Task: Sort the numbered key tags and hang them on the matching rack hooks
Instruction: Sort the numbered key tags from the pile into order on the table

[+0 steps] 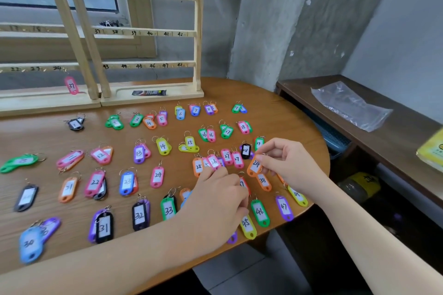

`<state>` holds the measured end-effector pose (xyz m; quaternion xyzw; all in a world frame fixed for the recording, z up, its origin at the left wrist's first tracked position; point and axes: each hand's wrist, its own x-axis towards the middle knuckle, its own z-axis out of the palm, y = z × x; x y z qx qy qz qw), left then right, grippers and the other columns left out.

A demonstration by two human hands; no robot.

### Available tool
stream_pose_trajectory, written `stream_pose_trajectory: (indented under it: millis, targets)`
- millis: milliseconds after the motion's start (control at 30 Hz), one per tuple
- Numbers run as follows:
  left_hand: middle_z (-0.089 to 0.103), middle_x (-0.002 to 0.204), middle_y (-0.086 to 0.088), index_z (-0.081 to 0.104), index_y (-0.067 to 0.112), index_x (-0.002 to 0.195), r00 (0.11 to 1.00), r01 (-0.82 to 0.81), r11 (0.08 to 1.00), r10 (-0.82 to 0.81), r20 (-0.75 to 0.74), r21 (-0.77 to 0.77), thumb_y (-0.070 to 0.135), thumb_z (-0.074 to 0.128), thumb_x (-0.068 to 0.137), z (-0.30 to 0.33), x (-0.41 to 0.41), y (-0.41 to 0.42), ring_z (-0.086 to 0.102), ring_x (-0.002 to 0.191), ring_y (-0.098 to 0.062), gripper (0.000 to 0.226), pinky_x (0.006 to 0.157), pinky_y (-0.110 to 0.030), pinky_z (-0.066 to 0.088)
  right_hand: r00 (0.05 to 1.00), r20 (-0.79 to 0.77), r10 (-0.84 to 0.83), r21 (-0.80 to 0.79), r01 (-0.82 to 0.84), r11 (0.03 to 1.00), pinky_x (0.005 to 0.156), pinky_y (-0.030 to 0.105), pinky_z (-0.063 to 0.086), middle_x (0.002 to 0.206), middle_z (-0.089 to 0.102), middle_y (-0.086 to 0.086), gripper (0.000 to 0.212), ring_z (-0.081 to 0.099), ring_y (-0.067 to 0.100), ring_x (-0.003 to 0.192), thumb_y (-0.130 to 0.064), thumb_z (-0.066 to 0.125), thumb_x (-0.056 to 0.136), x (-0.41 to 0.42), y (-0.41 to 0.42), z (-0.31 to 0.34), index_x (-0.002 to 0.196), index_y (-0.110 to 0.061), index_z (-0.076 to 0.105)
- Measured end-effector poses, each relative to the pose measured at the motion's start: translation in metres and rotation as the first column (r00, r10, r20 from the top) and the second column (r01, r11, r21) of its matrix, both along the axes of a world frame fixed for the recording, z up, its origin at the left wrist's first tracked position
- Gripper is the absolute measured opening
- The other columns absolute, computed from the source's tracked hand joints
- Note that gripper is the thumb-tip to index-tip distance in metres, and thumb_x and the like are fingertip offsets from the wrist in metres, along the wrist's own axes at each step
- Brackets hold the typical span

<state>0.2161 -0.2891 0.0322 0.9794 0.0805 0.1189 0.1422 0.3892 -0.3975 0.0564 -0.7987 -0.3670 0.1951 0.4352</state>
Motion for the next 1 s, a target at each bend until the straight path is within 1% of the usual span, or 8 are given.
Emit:
stream_pose_trajectory:
  millis: [167, 267, 333, 567, 700, 867, 933, 1000]
  targets:
    - [0.048, 0.088, 0.015, 0.068, 0.031, 0.087, 0.992, 0.048, 0.997, -0.056, 0.115, 0.065, 0.040, 0.062, 0.094, -0.009, -0.001, 0.003, 0.043, 0.094, -0.010, 0.013, 0.093, -0.033, 0.035, 1.000, -0.029, 0.001, 0.023, -0.001, 1.000, 0.061, 0.015, 0.052, 0.079, 0.076, 0.003, 0.008, 0.070, 0.011, 0.069, -0.015, 0.074, 0.091, -0.001, 0.005, 0.002, 0.096, -0.012, 0.069]
    - [0.051, 0.092, 0.014, 0.067, 0.030, 0.092, 0.993, 0.043, 0.997, -0.050, 0.109, 0.066, 0.039, 0.059, 0.097, -0.012, -0.003, 0.009, 0.045, 0.099, -0.011, 0.013, 0.096, -0.034, 0.034, 1.000, -0.024, 0.010, 0.017, -0.010, 1.000, 0.072, 0.023, 0.058, 0.083, 0.077, 0.002, 0.009, 0.073, 0.014, 0.078, -0.019, 0.077, 0.089, -0.001, 0.012, 0.002, 0.094, -0.015, 0.071]
    - [0.054, 0.085, 0.014, 0.067, 0.032, 0.083, 0.984, 0.042, 0.996, -0.055, 0.169, 0.080, 0.038, 0.063, 0.091, -0.013, -0.004, 0.011, 0.049, 0.091, -0.012, 0.011, 0.089, -0.034, 0.038, 1.000, 0.001, 0.013, 0.005, -0.013, 1.000, 0.078, 0.029, 0.059, 0.084, 0.077, 0.000, 0.010, 0.073, 0.015, 0.082, -0.022, 0.078, 0.088, -0.002, 0.018, 0.003, 0.093, -0.017, 0.072]
    - [0.056, 0.075, 0.016, 0.065, 0.032, 0.078, 0.944, -0.144, 0.987, 0.113, 0.309, 0.078, 0.036, 0.063, 0.086, 0.007, -0.021, 0.066, 0.051, 0.084, -0.016, 0.009, 0.076, -0.034, 0.023, 0.999, 0.005, 0.031, -0.044, -0.031, 0.999, 0.086, 0.041, 0.058, 0.081, 0.077, 0.000, 0.016, 0.073, 0.016, 0.081, -0.030, 0.082, 0.083, -0.003, 0.041, 0.006, 0.088, -0.019, 0.072]
    - [0.059, 0.078, 0.016, 0.065, 0.035, 0.082, 0.908, -0.333, 0.942, 0.334, 0.252, -0.050, 0.034, 0.066, 0.093, 0.023, -0.032, 0.116, 0.048, 0.092, -0.013, 0.011, 0.080, -0.030, 0.017, 0.997, 0.001, 0.073, -0.059, -0.073, 0.996, 0.072, 0.029, 0.051, 0.074, 0.076, 0.000, 0.018, 0.065, 0.006, 0.067, -0.032, 0.081, 0.084, -0.013, 0.057, 0.006, 0.086, -0.017, 0.072]
    - [0.059, 0.075, 0.017, 0.066, 0.034, 0.082, 0.864, -0.443, 0.889, 0.457, 0.212, -0.115, 0.030, 0.067, 0.094, 0.028, -0.052, 0.155, 0.046, 0.096, -0.012, 0.012, 0.084, -0.031, 0.019, 0.989, 0.033, 0.146, -0.085, -0.143, 0.986, 0.060, 0.016, 0.045, 0.071, 0.074, 0.003, 0.018, 0.057, 0.002, 0.058, -0.030, 0.078, 0.088, -0.029, 0.081, 0.010, 0.084, -0.014, 0.071]
    - [0.061, 0.078, 0.015, 0.068, 0.032, 0.085, 0.850, -0.464, 0.875, 0.483, 0.209, -0.136, 0.029, 0.067, 0.094, 0.026, -0.063, 0.167, 0.046, 0.095, -0.013, 0.010, 0.091, -0.034, 0.023, 0.979, 0.056, 0.194, -0.102, -0.188, 0.977, 0.060, 0.013, 0.046, 0.077, 0.075, 0.008, 0.018, 0.058, 0.002, 0.060, -0.028, 0.078, 0.089, -0.037, 0.093, 0.011, 0.083, -0.012, 0.071]
    - [0.063, 0.079, 0.014, 0.067, 0.034, 0.085, 0.839, -0.485, 0.862, 0.506, 0.199, -0.147, 0.029, 0.065, 0.095, 0.025, -0.075, 0.174, 0.047, 0.096, -0.013, 0.011, 0.089, -0.032, 0.021, 0.967, 0.073, 0.243, -0.114, -0.234, 0.965, 0.067, 0.019, 0.052, 0.081, 0.075, 0.010, 0.020, 0.061, 0.004, 0.065, -0.027, 0.078, 0.088, -0.046, 0.105, 0.011, 0.084, -0.009, 0.072]
